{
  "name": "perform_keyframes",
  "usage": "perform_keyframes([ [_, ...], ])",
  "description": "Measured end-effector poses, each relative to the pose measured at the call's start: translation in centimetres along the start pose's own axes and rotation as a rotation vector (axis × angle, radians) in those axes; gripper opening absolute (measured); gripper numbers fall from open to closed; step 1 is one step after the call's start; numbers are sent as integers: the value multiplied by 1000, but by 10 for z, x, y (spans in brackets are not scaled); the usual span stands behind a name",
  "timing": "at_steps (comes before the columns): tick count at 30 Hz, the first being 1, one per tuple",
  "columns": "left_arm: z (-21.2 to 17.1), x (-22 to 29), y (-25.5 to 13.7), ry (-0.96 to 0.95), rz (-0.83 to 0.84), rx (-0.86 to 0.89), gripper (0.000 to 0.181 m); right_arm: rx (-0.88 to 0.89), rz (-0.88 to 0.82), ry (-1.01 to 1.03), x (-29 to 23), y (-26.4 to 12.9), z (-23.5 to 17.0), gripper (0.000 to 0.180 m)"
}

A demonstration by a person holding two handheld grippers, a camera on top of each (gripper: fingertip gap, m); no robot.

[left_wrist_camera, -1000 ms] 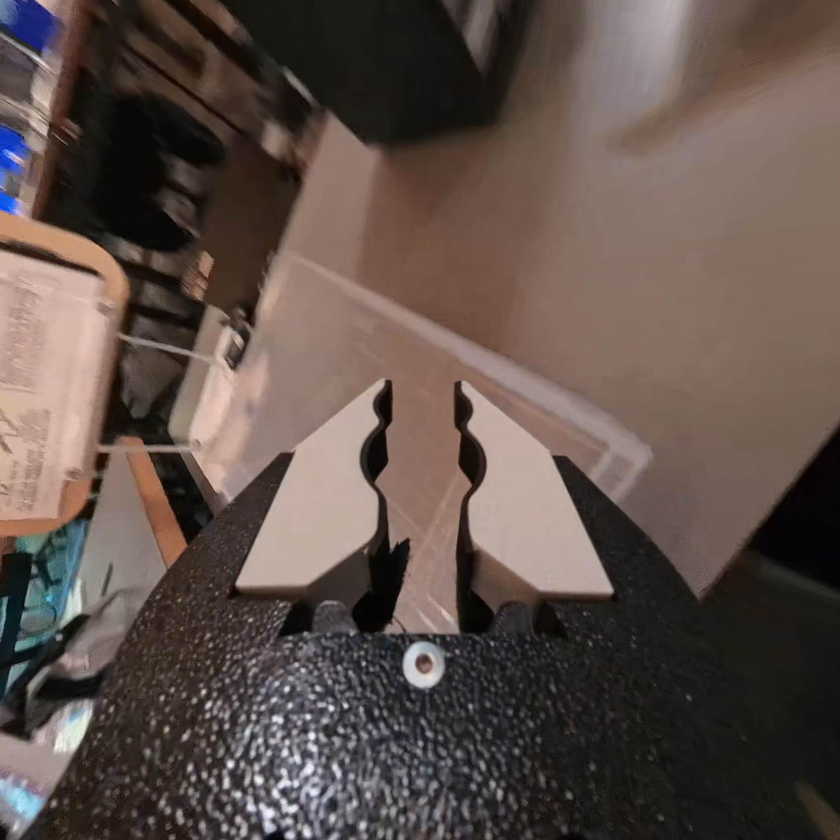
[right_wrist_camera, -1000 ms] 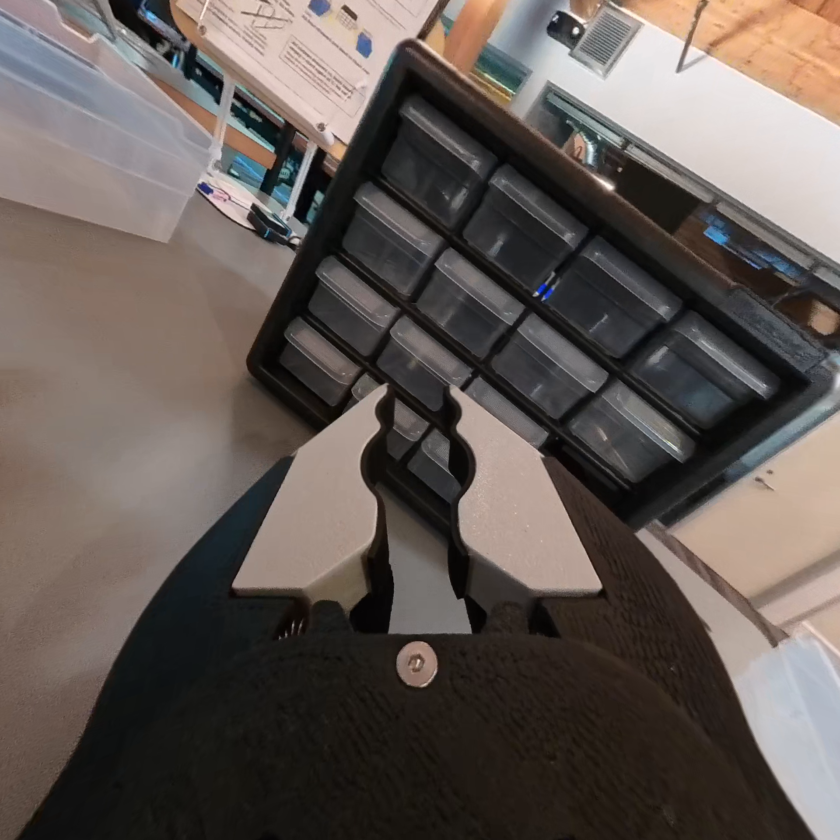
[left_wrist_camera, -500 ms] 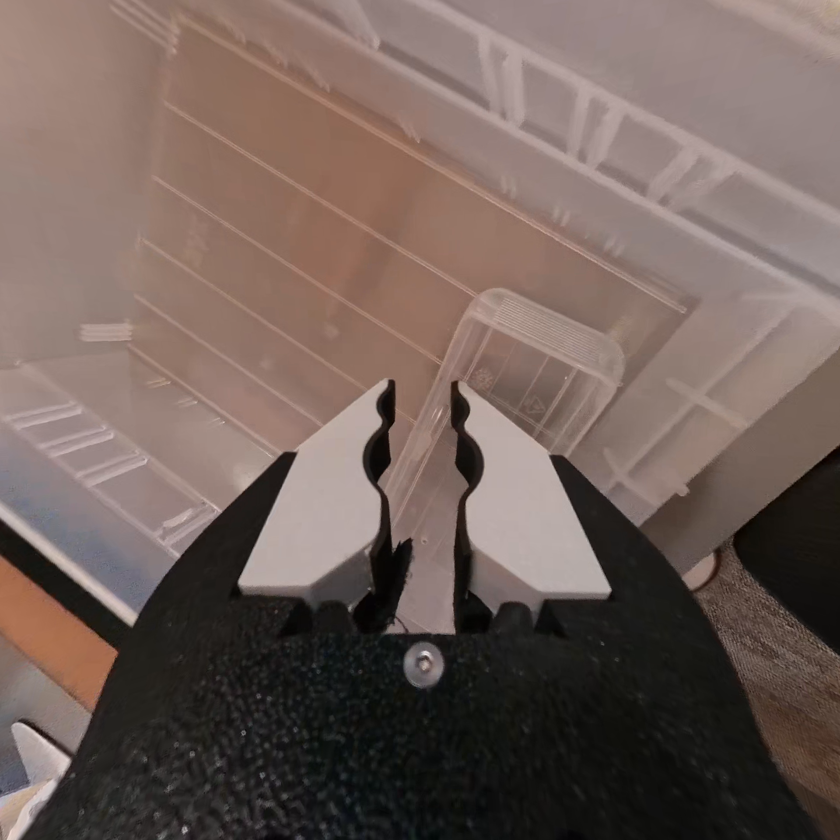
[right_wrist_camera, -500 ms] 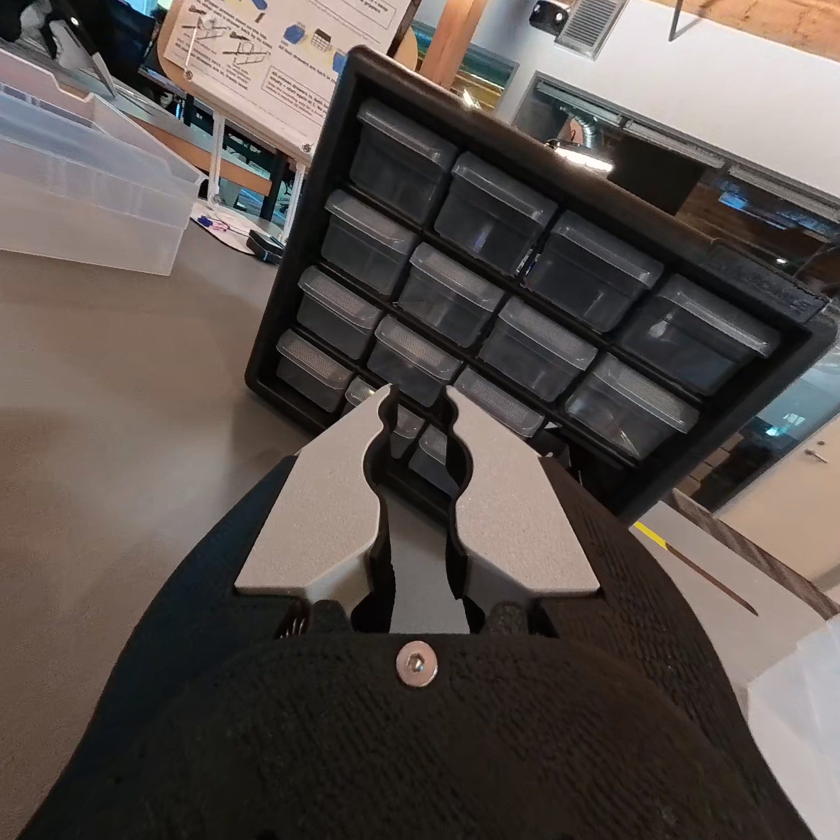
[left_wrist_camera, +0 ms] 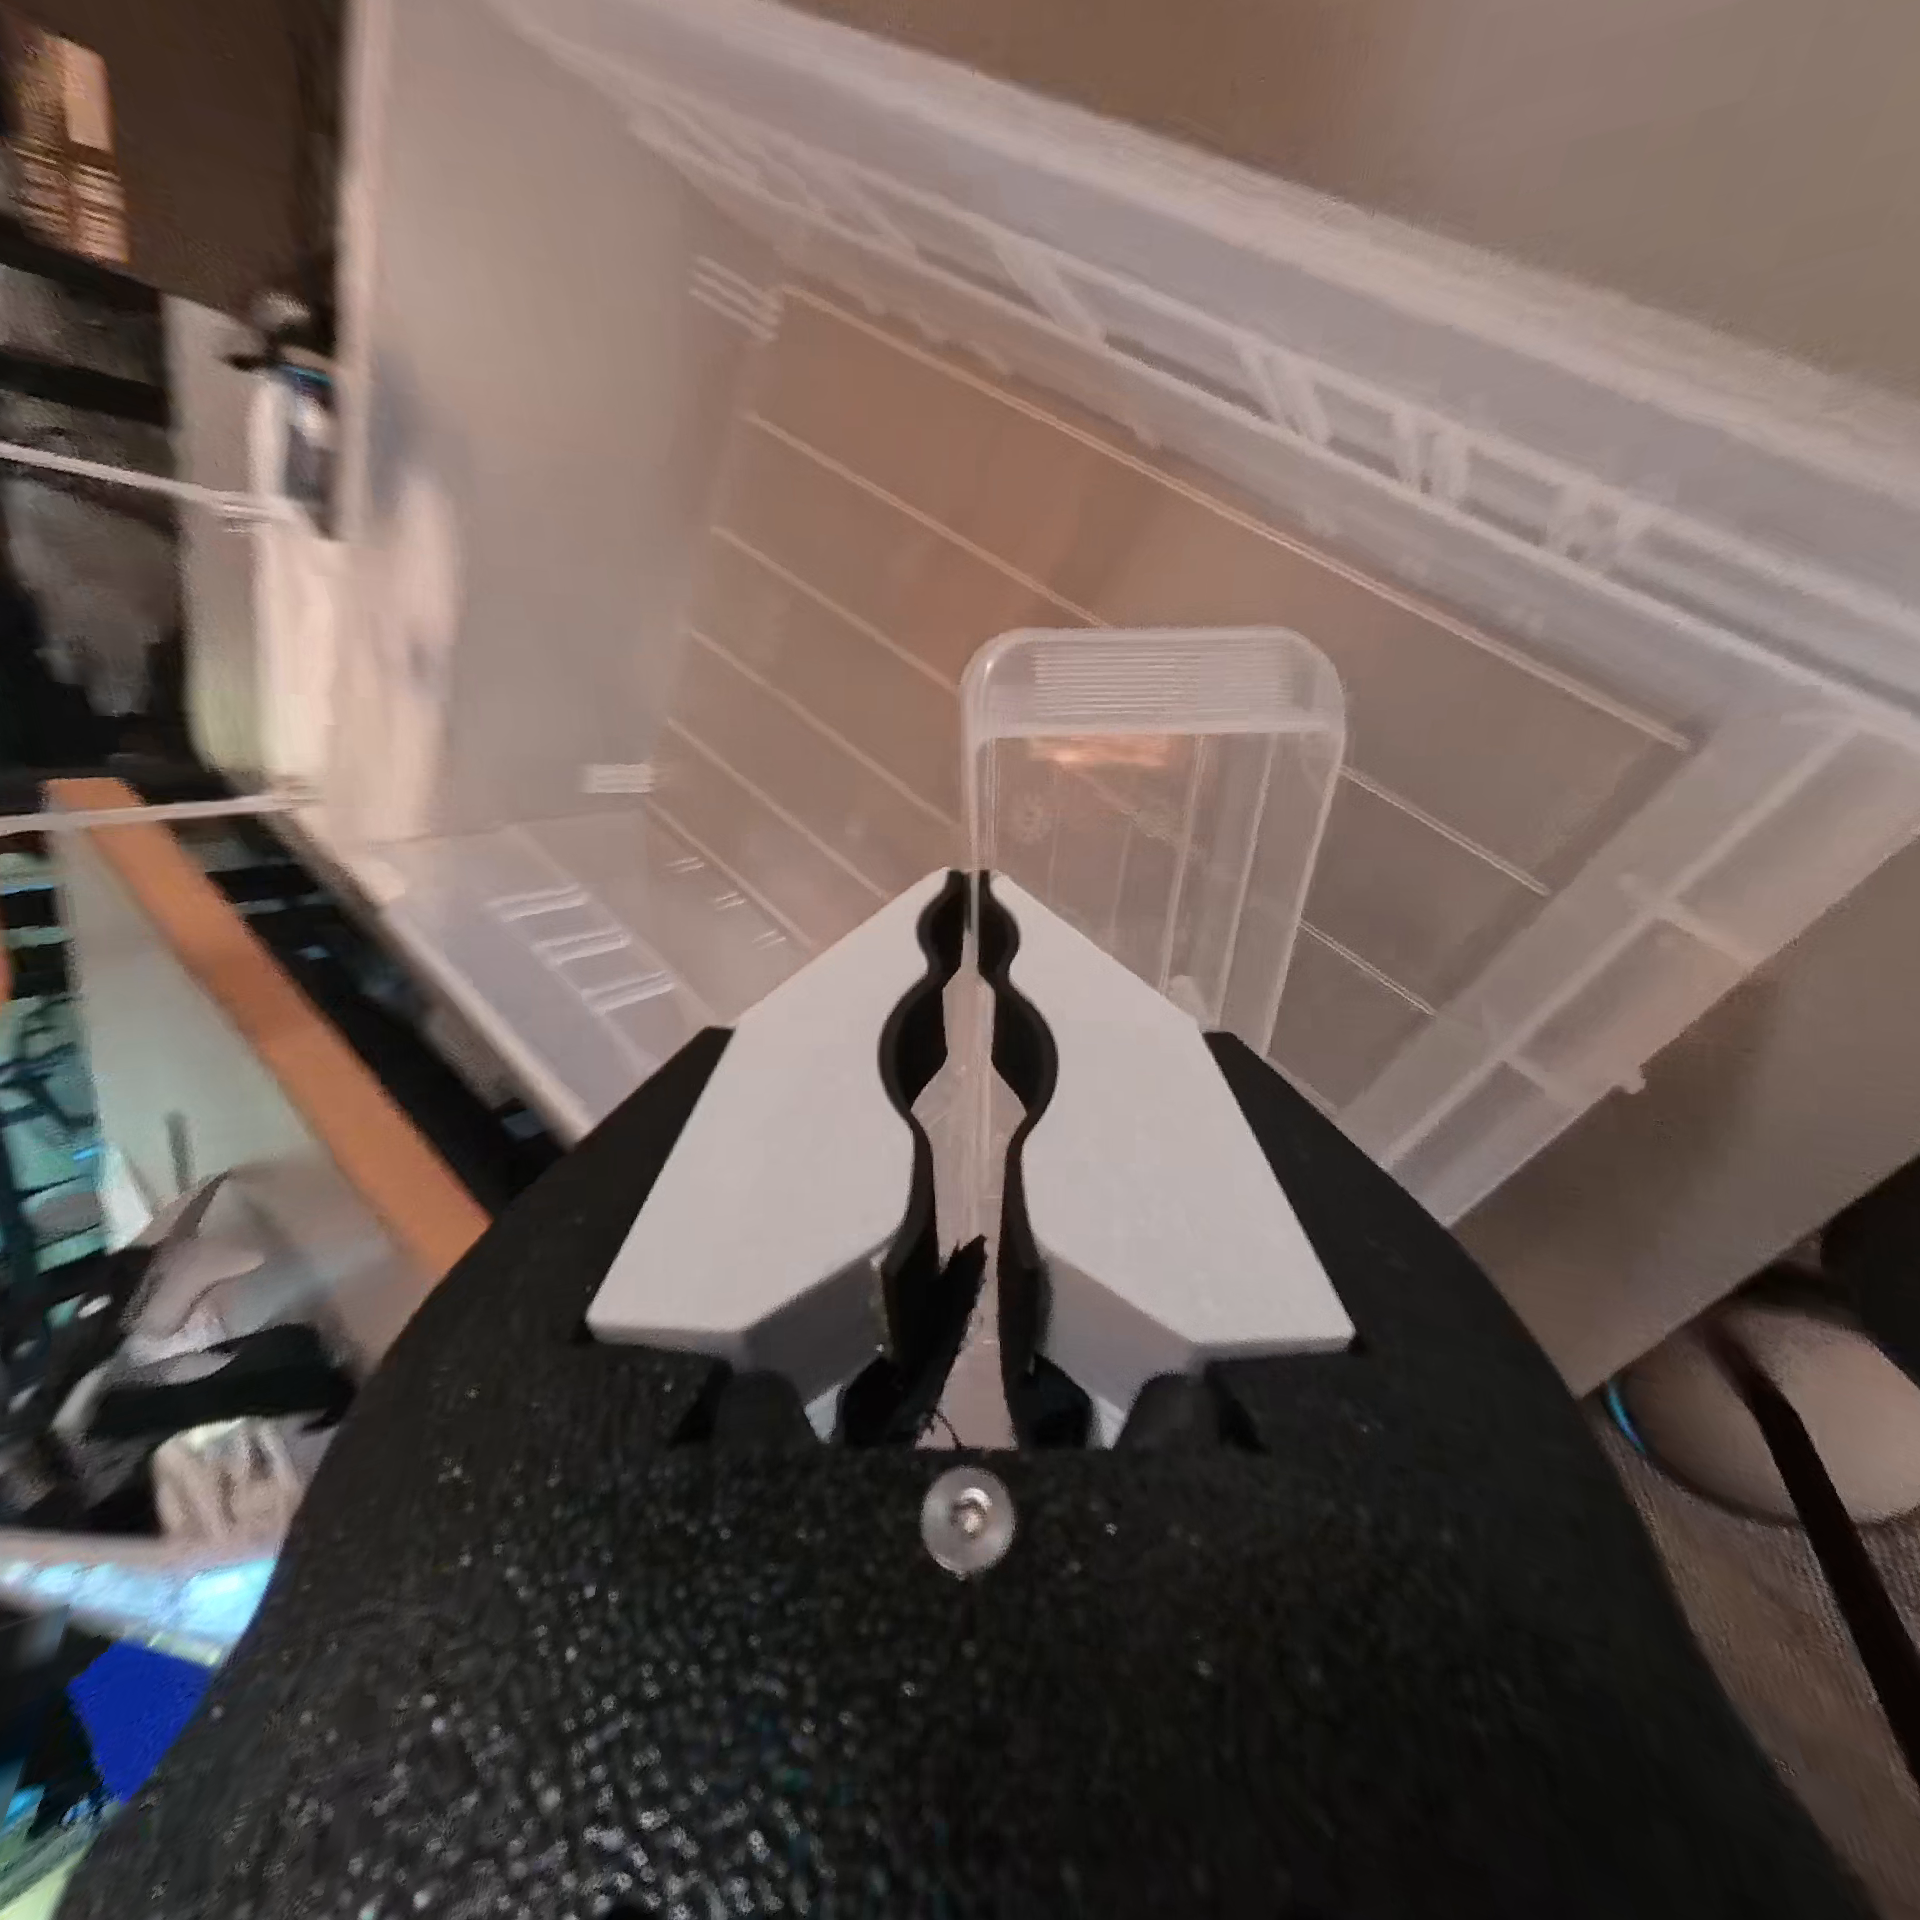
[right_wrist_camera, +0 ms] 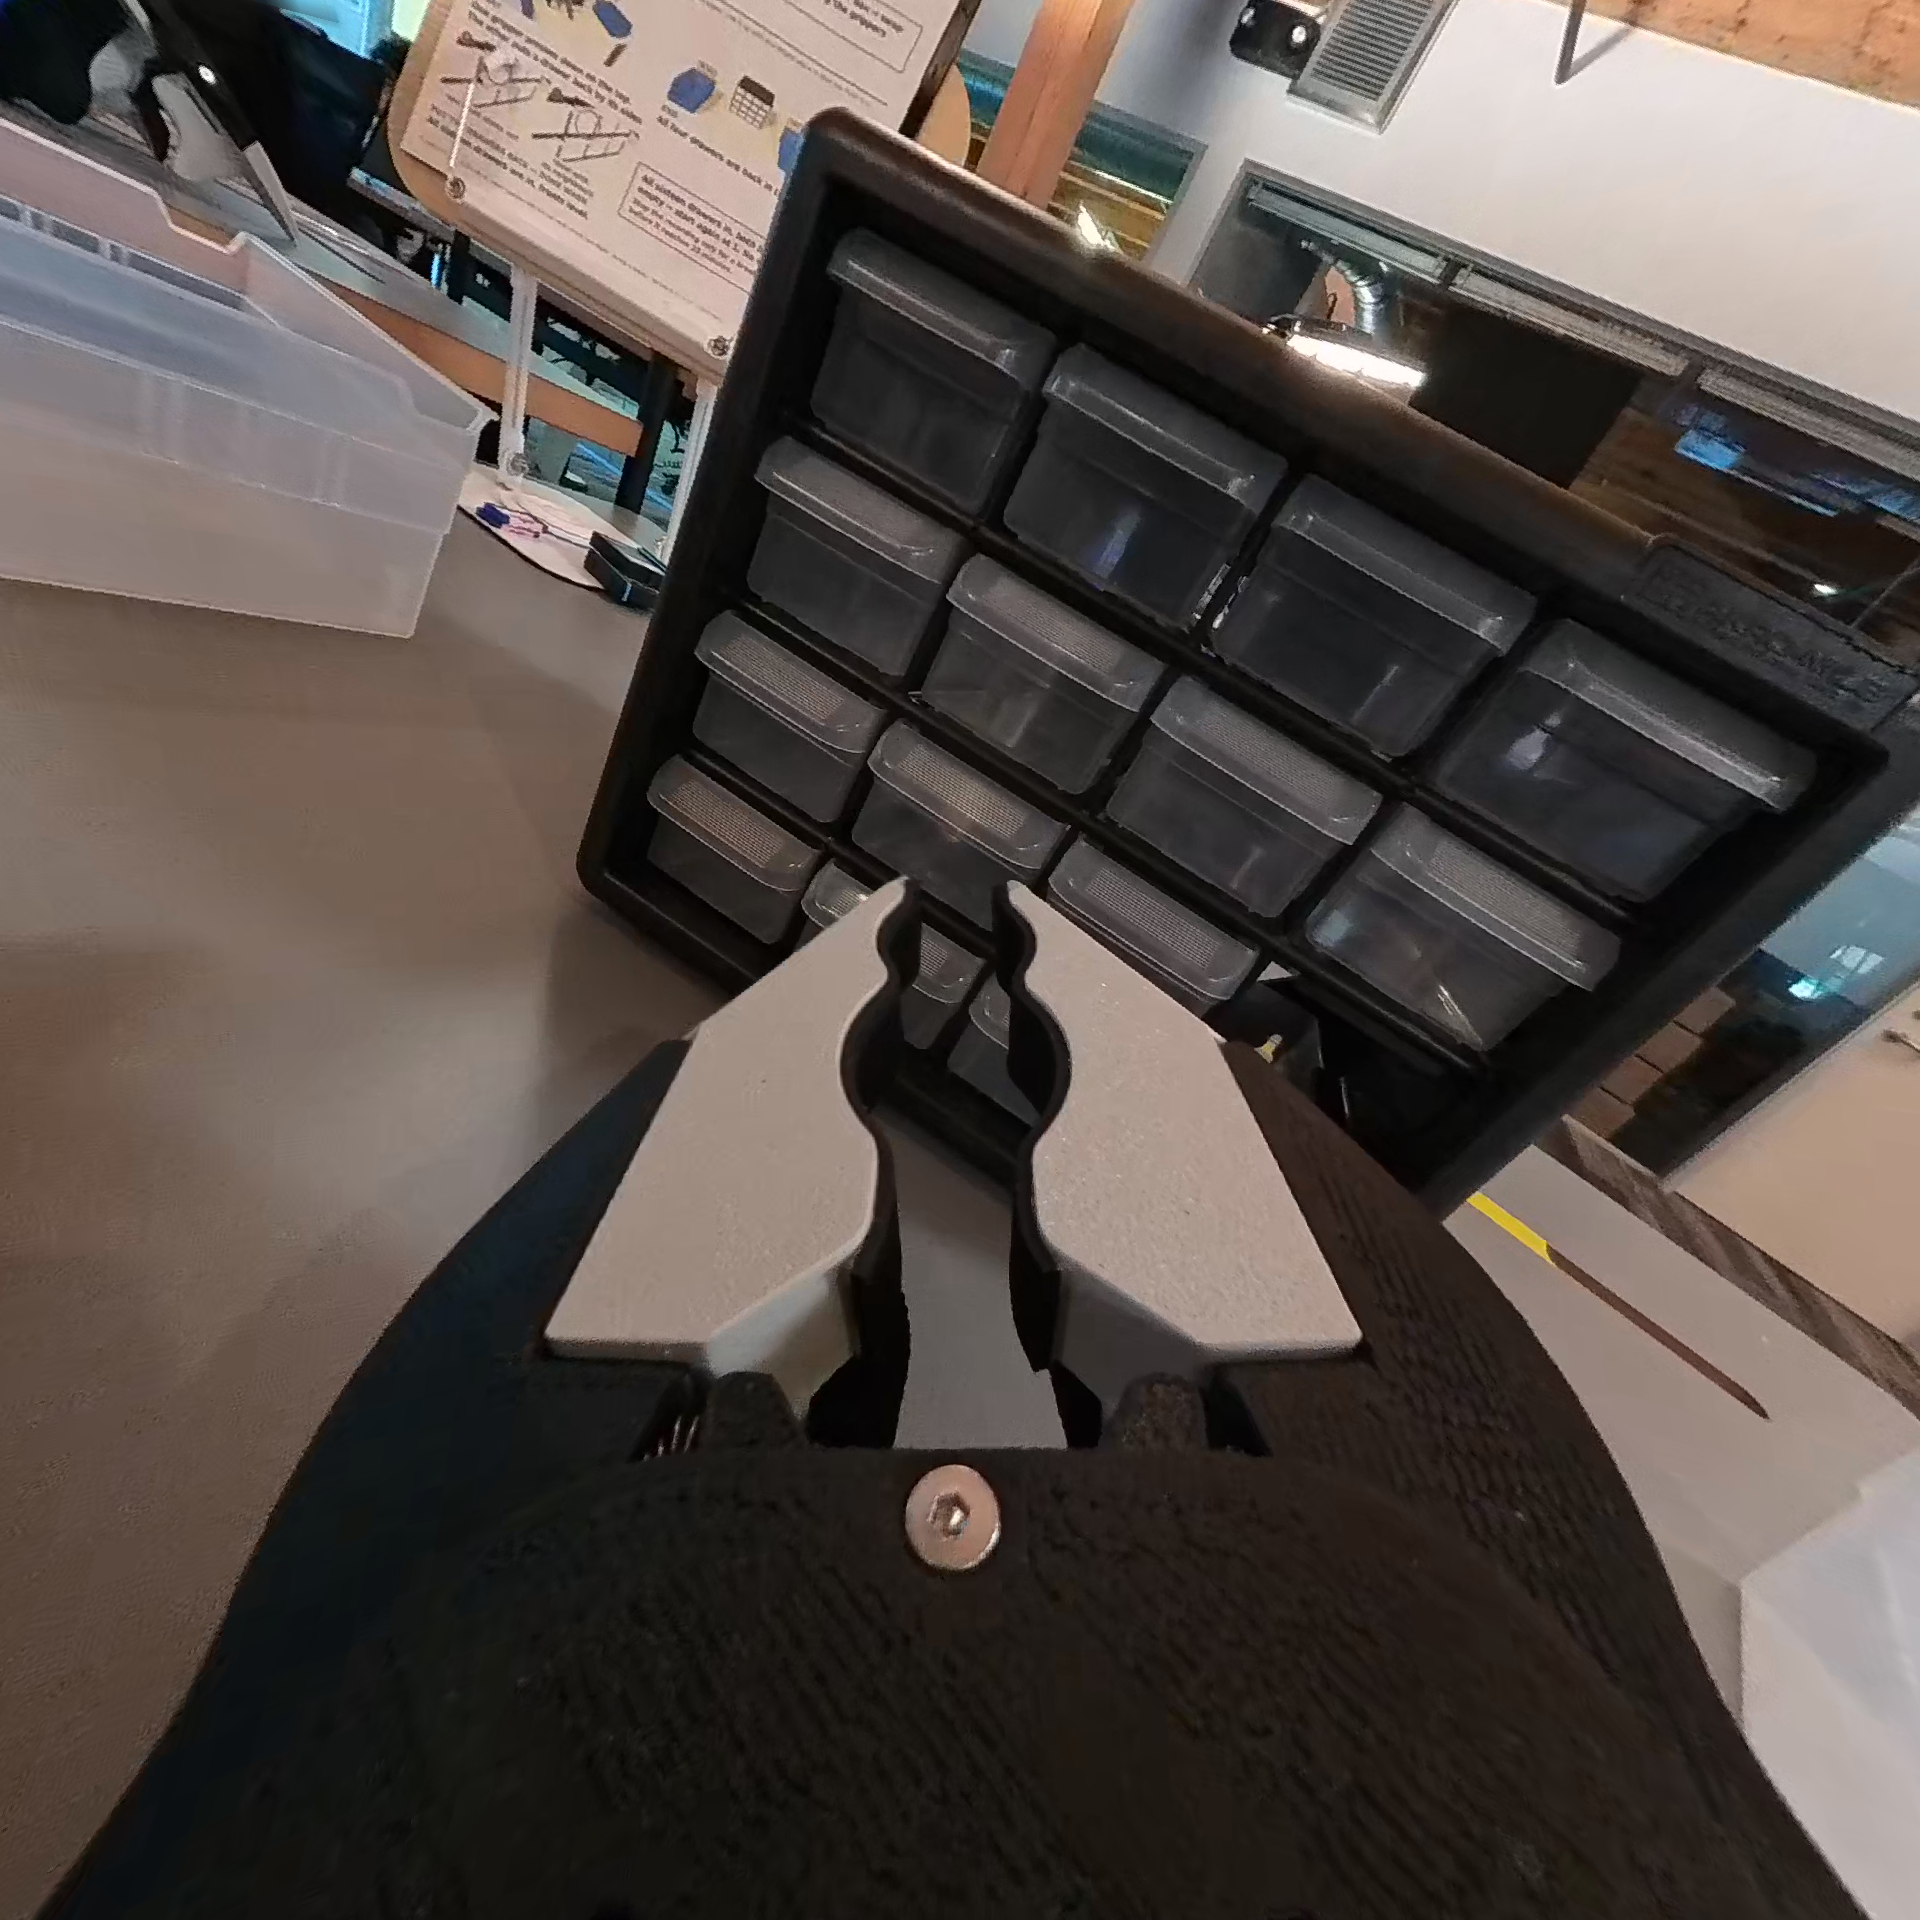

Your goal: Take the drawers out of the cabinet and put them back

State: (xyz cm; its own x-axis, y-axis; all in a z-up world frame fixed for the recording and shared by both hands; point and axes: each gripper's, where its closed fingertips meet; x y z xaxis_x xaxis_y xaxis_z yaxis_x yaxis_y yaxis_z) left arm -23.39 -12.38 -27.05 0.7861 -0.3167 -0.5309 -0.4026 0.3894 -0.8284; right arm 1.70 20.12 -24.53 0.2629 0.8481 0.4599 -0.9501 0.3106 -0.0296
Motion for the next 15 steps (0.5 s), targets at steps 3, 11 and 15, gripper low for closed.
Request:
perform_keyframes([
  [3, 23, -27, -38, -49, 180, 79, 0, 2, -22, 18, 5, -1, -1, 12],
  [11, 170, 26, -143, 112, 240, 375, 0, 125, 54, 11, -3, -32, 21, 8],
  [15, 244, 95, -124, 381, 2, 490, 0, 93, 121, -32, -8, -54, 22, 16],
])
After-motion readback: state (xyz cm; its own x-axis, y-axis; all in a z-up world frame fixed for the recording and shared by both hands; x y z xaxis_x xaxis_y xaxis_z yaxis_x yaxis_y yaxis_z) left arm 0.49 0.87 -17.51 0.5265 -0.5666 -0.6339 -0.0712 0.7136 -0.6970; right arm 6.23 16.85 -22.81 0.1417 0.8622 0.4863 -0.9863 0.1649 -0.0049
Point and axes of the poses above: each gripper's, where its closed fingertips meet, y out along the fingers, z out of its top, x = y × z across the jaws, and after that the axes turned 6 degrees about -x, right-handed
